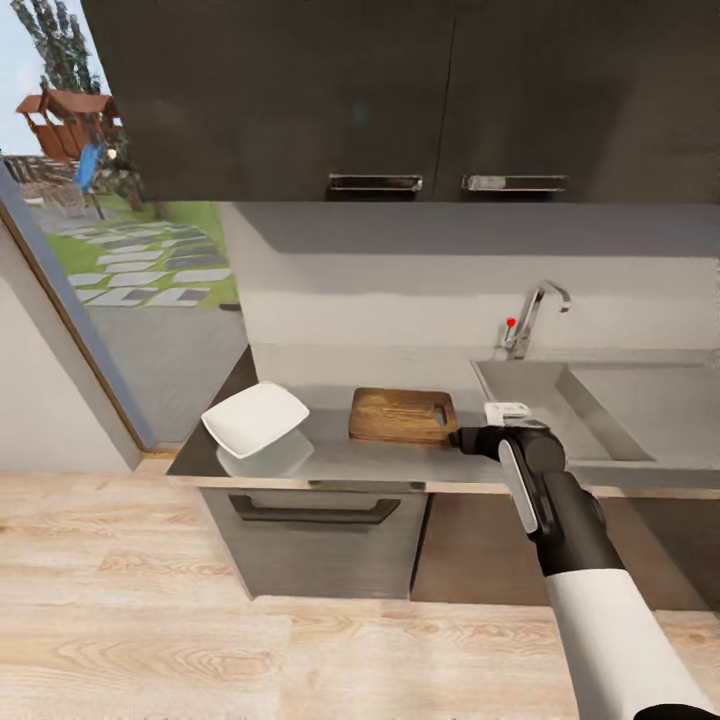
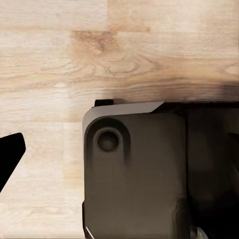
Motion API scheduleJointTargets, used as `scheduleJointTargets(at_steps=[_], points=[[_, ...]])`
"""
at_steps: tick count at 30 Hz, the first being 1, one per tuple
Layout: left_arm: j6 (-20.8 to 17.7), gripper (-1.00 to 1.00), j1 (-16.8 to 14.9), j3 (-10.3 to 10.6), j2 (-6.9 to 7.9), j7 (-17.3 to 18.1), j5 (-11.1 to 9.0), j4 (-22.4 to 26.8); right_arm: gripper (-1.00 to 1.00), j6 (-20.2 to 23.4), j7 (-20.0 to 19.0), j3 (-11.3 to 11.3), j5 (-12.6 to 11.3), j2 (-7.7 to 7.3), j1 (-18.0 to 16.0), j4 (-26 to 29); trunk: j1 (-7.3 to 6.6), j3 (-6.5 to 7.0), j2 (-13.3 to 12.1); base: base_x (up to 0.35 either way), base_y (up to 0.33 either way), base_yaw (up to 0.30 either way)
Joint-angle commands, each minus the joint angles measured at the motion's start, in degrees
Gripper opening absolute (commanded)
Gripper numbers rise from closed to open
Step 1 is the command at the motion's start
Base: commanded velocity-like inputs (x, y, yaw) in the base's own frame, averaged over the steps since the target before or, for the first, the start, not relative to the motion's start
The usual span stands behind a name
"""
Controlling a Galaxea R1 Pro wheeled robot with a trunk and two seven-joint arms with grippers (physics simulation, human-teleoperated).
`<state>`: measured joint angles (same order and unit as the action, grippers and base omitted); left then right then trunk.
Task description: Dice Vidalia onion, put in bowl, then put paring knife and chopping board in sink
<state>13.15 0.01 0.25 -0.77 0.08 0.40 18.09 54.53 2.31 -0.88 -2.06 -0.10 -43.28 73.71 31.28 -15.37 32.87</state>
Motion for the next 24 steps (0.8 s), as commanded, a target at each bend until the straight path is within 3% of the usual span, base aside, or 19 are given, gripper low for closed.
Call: scheduleJointTargets(at_steps=[1,8,13,14,24], points=[[0.1,1.00,0.0,0.0,0.01,0.0,0.1,0.1,1.00,0.2,0.2,0.0,-0.2,-0.01,0.2,0.6,-0.01,-0.08,0.1,-0.210,0.000,0.000],[0.1,1.00,0.0,0.0,0.06,0.0,0.1,0.2,1.00,0.1,0.2,-0.1,-0.1,0.01,6.3,8.9,-0.01,-0.08,0.1,-0.064,0.000,0.000],[0.1,1.00,0.0,-0.1,0.06,0.0,0.1,0.2,1.00,-1.6,0.2,-0.1,-0.1,0.01,12.5,15.0,-0.01,-0.08,0.1,-0.009,0.000,0.000],[0.1,1.00,0.0,-0.1,0.06,0.0,0.1,0.3,1.00,-4.4,0.2,-0.2,0.0,0.01,17.3,17.0,-0.01,-0.08,0.1,-0.002,0.000,0.000],[0.1,1.00,0.0,-0.1,0.11,0.0,0.1,0.4,1.00,-14.9,0.2,-0.4,0.1,-0.07,31.8,19.7,-0.01,-0.08,0.1,0.000,0.000,0.000]])
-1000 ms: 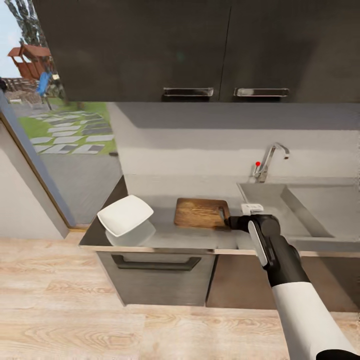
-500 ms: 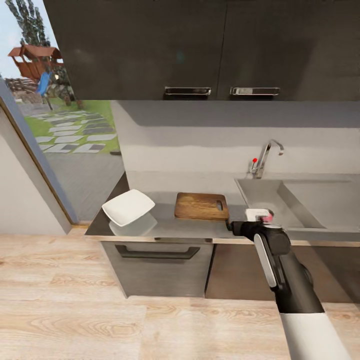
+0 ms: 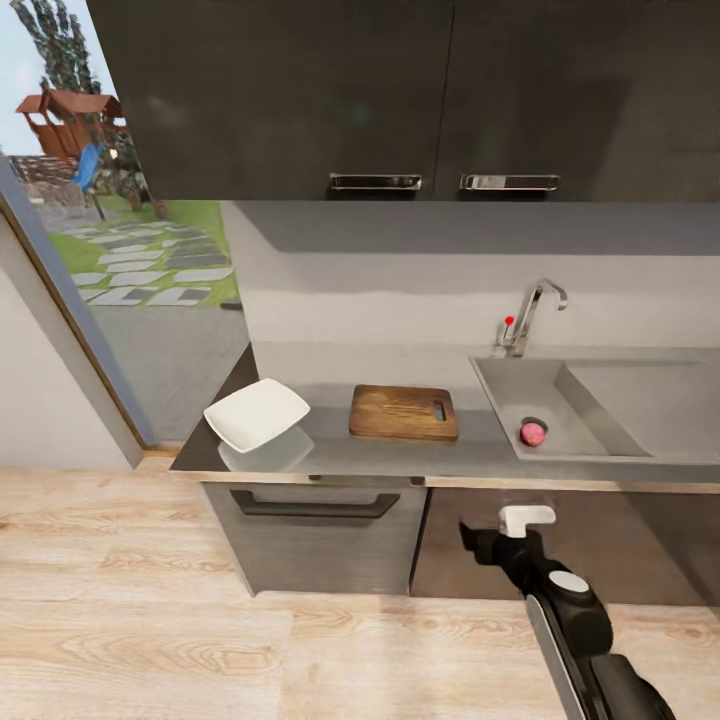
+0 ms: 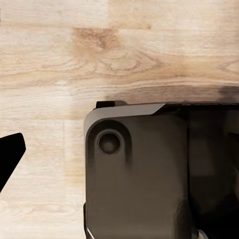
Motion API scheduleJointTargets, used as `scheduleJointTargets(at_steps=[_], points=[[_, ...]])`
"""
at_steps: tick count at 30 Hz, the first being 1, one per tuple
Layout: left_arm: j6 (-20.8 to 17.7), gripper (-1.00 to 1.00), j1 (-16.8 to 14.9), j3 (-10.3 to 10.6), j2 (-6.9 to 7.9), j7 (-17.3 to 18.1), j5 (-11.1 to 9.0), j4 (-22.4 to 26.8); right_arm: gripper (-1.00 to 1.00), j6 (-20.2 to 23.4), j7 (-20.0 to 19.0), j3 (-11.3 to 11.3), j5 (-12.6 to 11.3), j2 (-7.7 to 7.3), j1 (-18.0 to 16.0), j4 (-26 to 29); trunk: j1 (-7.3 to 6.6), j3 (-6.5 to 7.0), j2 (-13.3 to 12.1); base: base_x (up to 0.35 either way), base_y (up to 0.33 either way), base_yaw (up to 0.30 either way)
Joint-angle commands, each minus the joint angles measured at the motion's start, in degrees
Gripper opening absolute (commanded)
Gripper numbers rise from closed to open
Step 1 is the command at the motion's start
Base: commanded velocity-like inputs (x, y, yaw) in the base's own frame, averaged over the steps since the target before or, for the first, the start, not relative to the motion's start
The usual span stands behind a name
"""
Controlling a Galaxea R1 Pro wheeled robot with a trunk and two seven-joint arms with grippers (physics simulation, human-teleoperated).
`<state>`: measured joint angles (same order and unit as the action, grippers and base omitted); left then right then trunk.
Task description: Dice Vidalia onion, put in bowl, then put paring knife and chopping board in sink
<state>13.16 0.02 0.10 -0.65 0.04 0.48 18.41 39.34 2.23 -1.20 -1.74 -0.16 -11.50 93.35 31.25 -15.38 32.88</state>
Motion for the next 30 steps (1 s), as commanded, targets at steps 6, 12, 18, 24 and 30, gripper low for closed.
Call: scheduleJointTargets(at_steps=[6,12,18,24,30], points=[[0.1,1.00,0.0,0.0,0.03,0.0,0.0,0.1,1.00,-5.8,0.2,0.0,-0.1,-0.02,6.6,0.1,0.02,-0.07,0.1,0.000,0.000,0.000],[0.1,1.00,0.0,0.0,0.03,0.0,0.0,0.0,1.00,-12.0,0.2,0.0,0.0,-0.02,12.6,0.2,0.02,-0.07,0.1,0.000,0.000,0.000],[0.1,1.00,0.0,-0.1,0.03,0.0,0.0,0.0,1.00,-19.1,0.2,0.0,0.0,-0.17,20.9,0.2,0.02,-0.07,0.1,0.000,0.000,0.000],[0.1,1.00,0.0,-0.2,-0.02,-0.1,0.0,0.3,1.00,-25.2,0.2,-0.1,4.2,-0.12,26.1,-0.2,0.02,-0.07,0.1,0.000,0.000,0.000],[0.0,1.00,0.0,-0.2,-0.16,-0.2,0.0,3.5,1.00,-26.8,0.3,0.0,6.2,0.08,26.8,-4.5,0.02,-0.07,0.1,0.000,0.000,0.000]])
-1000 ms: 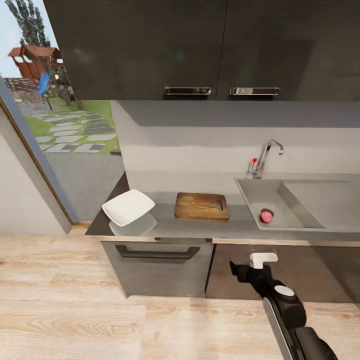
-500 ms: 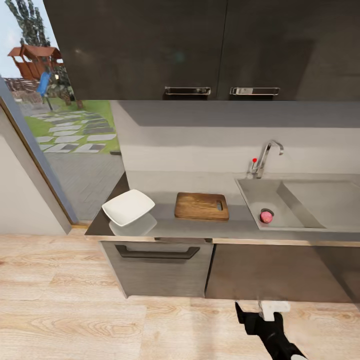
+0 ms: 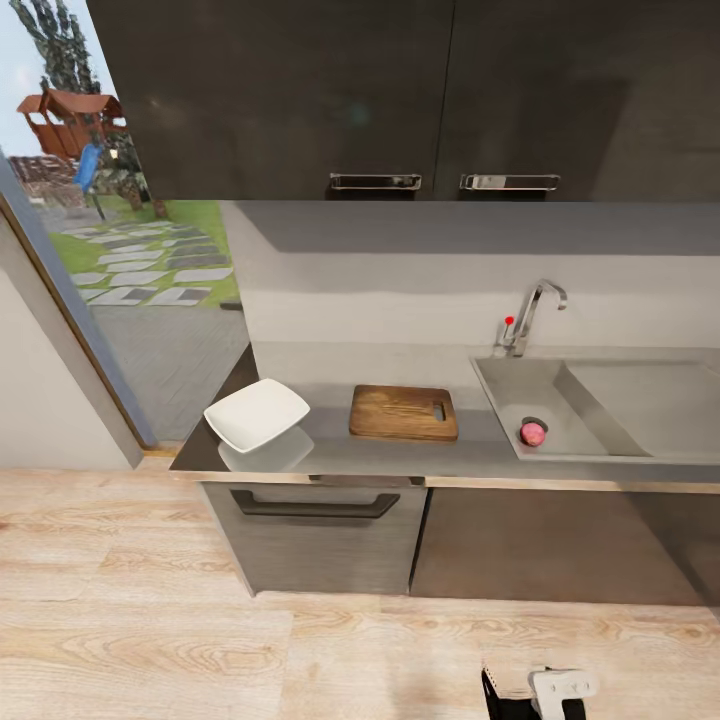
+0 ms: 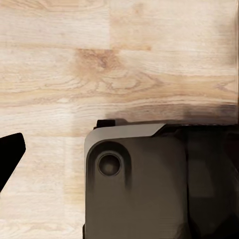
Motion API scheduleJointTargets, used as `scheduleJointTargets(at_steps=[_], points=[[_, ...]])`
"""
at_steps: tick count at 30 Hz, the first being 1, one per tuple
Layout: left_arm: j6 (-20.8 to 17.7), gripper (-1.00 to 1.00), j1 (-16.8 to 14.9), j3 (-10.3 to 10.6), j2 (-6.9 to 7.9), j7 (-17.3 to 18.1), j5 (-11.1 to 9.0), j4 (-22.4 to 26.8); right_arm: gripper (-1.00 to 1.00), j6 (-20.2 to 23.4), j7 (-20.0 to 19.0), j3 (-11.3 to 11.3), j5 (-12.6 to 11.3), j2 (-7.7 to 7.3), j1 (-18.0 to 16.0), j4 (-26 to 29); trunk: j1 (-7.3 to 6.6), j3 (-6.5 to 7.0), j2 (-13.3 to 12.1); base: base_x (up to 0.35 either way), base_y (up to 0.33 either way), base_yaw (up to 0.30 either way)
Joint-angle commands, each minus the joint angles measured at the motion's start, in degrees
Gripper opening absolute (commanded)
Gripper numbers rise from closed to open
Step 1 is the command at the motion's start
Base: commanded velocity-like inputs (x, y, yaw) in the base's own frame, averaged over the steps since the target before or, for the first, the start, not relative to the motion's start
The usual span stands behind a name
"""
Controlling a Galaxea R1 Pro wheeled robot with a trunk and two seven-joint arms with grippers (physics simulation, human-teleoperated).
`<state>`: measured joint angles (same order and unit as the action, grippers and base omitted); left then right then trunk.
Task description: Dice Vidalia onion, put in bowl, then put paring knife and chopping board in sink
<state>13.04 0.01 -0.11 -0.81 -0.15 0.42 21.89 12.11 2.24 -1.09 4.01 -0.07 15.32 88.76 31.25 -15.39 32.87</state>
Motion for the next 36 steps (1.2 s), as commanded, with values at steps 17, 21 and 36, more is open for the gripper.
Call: scheduleJointTargets(at_steps=[17,21,36], points=[[0.2,1.00,0.0,0.4,0.05,0.3,-0.2,2.9,1.00,-12.2,0.2,0.5,-0.7,0.24,0.1,-23.5,0.02,-0.07,0.1,0.000,0.000,0.000],[0.2,1.00,0.0,0.4,0.03,0.4,-0.2,2.8,1.00,-15.7,0.2,0.5,-1.0,0.25,0.1,-25.9,0.02,-0.07,0.1,0.000,-0.002,0.000],[0.1,1.00,0.0,0.5,-0.04,0.3,-0.2,2.6,1.00,-16.9,0.2,0.5,-2.6,0.25,0.1,-27.5,0.02,-0.07,0.1,-0.015,-0.171,0.000]])
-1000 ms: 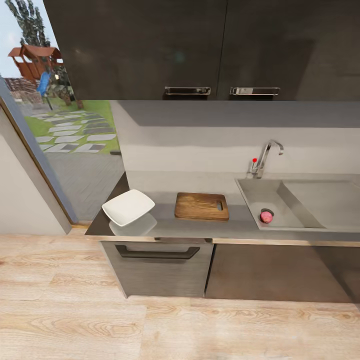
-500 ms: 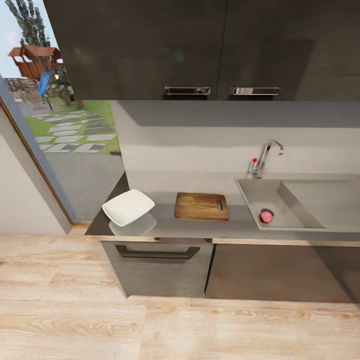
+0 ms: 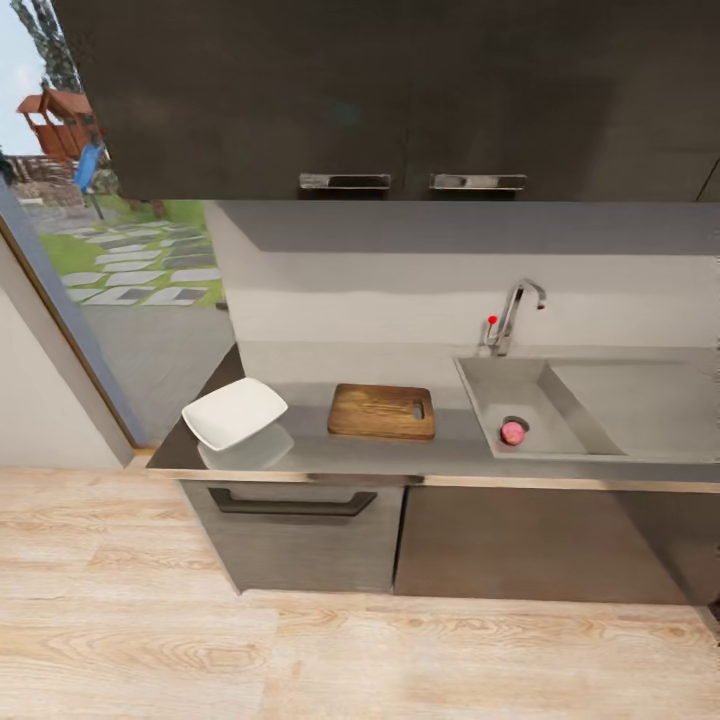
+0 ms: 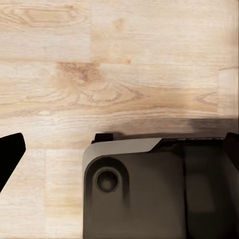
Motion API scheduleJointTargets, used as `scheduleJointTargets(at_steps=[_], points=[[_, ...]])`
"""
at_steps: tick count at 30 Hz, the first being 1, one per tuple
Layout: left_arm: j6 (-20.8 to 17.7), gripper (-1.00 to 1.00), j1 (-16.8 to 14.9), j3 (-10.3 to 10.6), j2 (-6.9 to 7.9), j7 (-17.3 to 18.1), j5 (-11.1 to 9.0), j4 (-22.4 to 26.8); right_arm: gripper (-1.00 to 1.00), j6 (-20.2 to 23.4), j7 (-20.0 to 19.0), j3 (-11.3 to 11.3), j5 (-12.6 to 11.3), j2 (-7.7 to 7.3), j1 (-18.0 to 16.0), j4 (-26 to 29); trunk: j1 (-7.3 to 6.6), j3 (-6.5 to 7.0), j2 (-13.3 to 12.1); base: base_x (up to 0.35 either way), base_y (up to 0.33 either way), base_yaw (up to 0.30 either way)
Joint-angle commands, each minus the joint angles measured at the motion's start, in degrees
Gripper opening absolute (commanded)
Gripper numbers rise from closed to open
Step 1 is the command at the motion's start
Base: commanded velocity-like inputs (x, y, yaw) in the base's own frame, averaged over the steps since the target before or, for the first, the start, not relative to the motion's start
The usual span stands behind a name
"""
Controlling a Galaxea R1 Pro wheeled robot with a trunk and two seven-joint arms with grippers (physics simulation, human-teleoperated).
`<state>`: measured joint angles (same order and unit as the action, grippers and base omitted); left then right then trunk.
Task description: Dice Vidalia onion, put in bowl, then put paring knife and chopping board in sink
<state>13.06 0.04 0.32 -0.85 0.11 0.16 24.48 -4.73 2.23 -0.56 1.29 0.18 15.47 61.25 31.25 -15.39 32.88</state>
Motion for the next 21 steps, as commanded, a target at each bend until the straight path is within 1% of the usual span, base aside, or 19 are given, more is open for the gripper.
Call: scheduleJointTargets(at_steps=[1,21], points=[[0.1,1.00,0.0,0.0,-0.01,0.0,0.0,-0.1,1.00,-0.1,0.2,-0.1,0.1,-0.02,0.0,0.0,0.02,-0.06,0.1,-0.001,-0.295,0.000],[0.1,1.00,0.0,-0.1,-0.03,-0.2,0.0,-0.6,1.00,-0.1,0.2,-0.1,0.0,-0.09,0.0,0.0,0.02,-0.06,0.1,0.000,-0.310,0.000]])
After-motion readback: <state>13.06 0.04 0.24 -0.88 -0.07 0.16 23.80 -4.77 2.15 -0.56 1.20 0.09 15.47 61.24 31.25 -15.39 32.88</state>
